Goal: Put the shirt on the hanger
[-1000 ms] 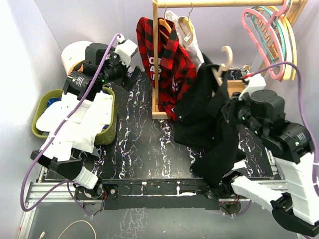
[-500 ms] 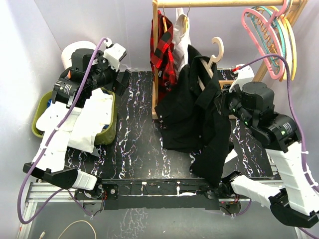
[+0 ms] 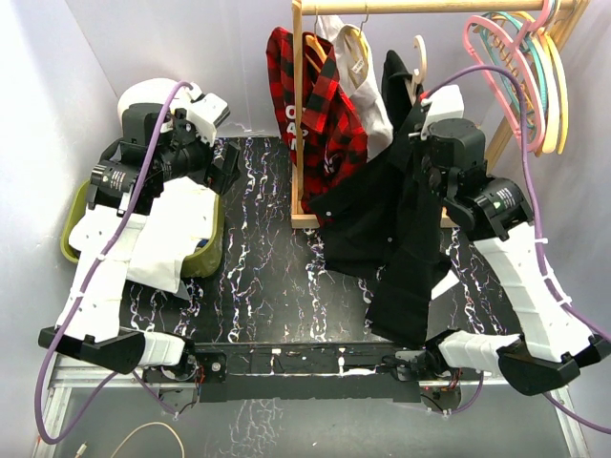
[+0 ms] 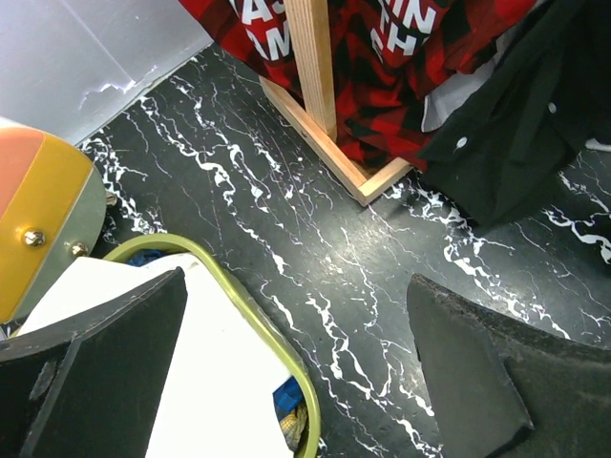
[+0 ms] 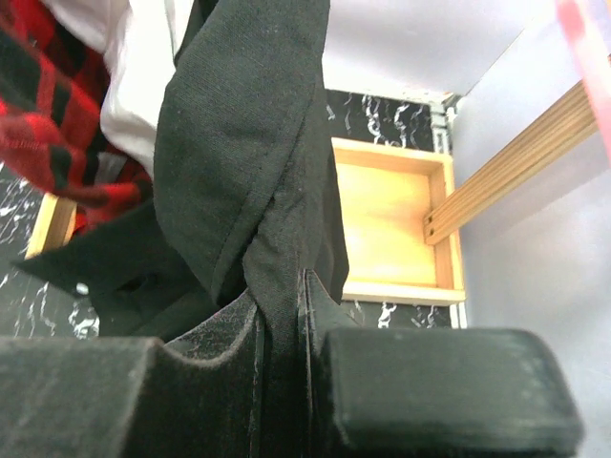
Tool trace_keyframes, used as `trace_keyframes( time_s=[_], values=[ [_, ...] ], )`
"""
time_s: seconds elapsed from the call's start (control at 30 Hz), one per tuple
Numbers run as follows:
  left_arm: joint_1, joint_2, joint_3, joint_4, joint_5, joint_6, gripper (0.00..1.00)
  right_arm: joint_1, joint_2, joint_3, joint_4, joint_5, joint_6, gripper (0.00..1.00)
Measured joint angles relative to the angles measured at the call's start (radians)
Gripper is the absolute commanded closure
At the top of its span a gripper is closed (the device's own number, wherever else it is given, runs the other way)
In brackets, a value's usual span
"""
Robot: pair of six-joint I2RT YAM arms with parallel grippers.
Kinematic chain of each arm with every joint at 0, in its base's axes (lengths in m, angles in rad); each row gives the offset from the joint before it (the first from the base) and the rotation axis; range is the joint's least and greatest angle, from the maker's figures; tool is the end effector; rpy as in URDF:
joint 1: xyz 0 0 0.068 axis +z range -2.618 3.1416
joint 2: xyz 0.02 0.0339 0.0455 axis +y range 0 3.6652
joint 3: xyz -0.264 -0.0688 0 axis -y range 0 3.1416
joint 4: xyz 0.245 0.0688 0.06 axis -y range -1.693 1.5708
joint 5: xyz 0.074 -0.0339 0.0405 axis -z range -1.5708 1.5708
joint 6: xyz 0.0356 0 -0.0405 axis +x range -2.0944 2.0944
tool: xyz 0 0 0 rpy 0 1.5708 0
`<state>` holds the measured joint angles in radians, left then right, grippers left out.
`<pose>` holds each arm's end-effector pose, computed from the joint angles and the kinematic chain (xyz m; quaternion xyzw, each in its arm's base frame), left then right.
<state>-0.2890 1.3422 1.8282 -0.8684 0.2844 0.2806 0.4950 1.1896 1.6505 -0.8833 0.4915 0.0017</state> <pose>0.2360 -0.0806 0.4978 0.3066 0.7649 -0.1198 0.5537 0.1934 0.0853 0.4781 -0.0707 0.8220 -0.0685 0.5609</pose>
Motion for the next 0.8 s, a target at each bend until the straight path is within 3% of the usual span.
trace_keyframes(
  time_s=[0.8],
  values=[
    [0.026,-0.013,-0.045,-0.076,0.178,0.054,0.03,-0.148,0.274,0.332,0.105,-0.147,-0.081,0.92]
  ],
)
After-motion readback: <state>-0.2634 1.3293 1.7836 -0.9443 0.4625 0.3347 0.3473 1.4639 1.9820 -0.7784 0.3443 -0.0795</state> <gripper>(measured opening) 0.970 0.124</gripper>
